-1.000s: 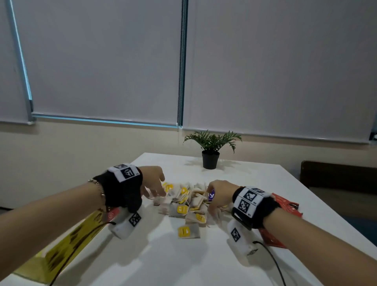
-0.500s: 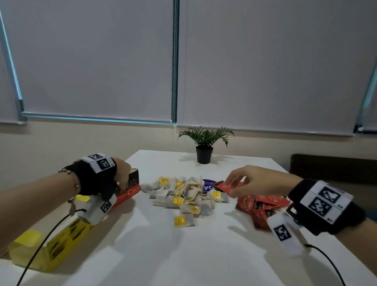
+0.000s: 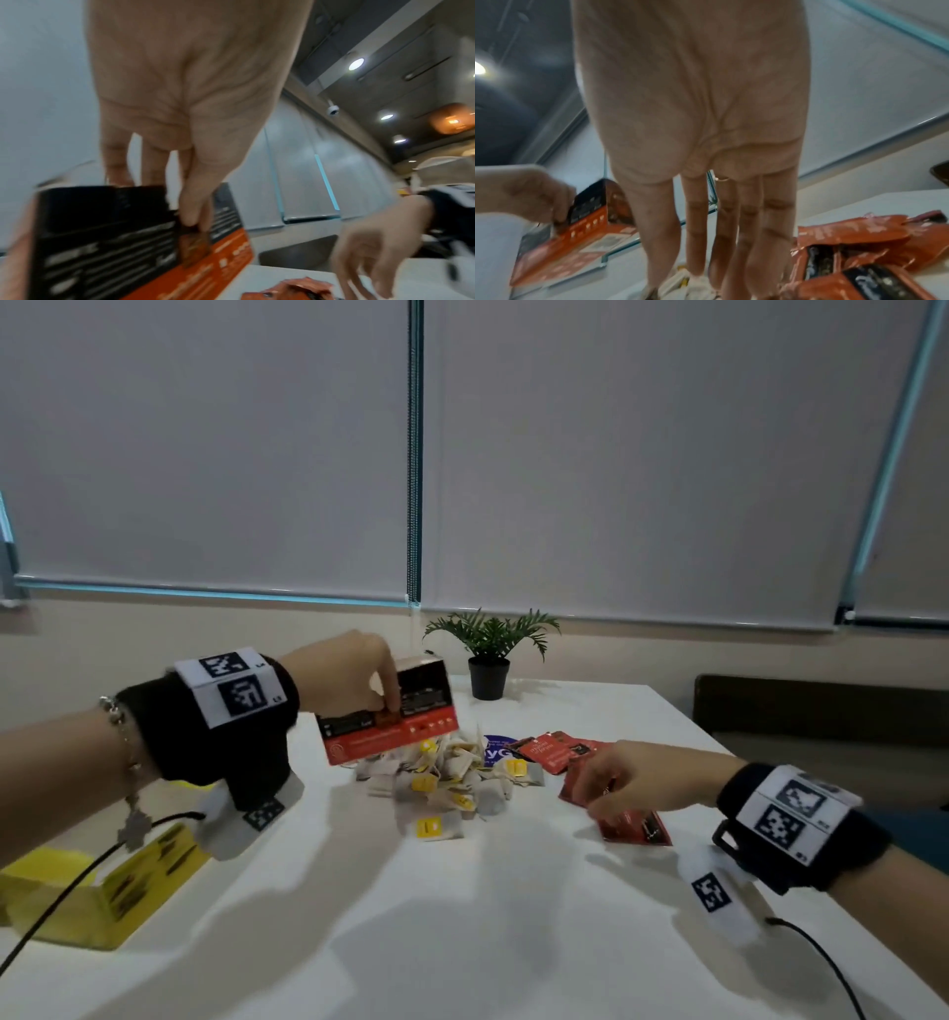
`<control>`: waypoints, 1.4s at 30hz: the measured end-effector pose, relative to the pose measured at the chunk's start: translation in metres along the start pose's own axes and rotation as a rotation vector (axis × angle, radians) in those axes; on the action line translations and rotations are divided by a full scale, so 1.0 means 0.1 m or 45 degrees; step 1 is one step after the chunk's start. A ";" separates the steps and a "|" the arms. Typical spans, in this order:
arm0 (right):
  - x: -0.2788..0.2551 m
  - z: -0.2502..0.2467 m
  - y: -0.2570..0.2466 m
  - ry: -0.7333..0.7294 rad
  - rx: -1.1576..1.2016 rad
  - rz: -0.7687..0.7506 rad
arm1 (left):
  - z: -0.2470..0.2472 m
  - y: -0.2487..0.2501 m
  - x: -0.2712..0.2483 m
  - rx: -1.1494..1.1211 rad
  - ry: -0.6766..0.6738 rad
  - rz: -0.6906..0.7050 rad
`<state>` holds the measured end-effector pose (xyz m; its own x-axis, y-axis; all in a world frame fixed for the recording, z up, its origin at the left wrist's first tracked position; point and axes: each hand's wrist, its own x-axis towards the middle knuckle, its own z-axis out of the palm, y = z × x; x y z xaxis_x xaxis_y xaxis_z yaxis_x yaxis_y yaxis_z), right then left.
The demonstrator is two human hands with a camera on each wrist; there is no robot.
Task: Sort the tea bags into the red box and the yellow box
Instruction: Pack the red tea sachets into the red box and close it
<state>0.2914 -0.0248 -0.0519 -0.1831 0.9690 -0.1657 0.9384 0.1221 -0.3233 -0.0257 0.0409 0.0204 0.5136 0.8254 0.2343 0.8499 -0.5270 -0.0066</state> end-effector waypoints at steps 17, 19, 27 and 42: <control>-0.07 0.17 -0.22 -0.318 -0.057 0.097 | 0.72 0.78 -0.47 0.147 -0.251 0.340; -0.11 0.13 -0.16 -0.283 -0.075 0.116 | 0.70 0.81 -0.33 0.162 -0.304 0.347; -0.32 -0.17 0.24 -0.066 -0.031 0.308 | 0.38 0.76 -0.10 -0.136 -0.604 0.381; 0.26 0.00 0.50 0.000 -0.027 0.689 | 0.67 0.66 0.09 -0.033 -0.461 0.237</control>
<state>0.3332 0.0063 -0.0722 0.3279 0.8947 -0.3032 0.9043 -0.3901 -0.1732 0.0431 0.0273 -0.0425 0.6708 0.7307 -0.1264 0.7374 -0.6754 0.0094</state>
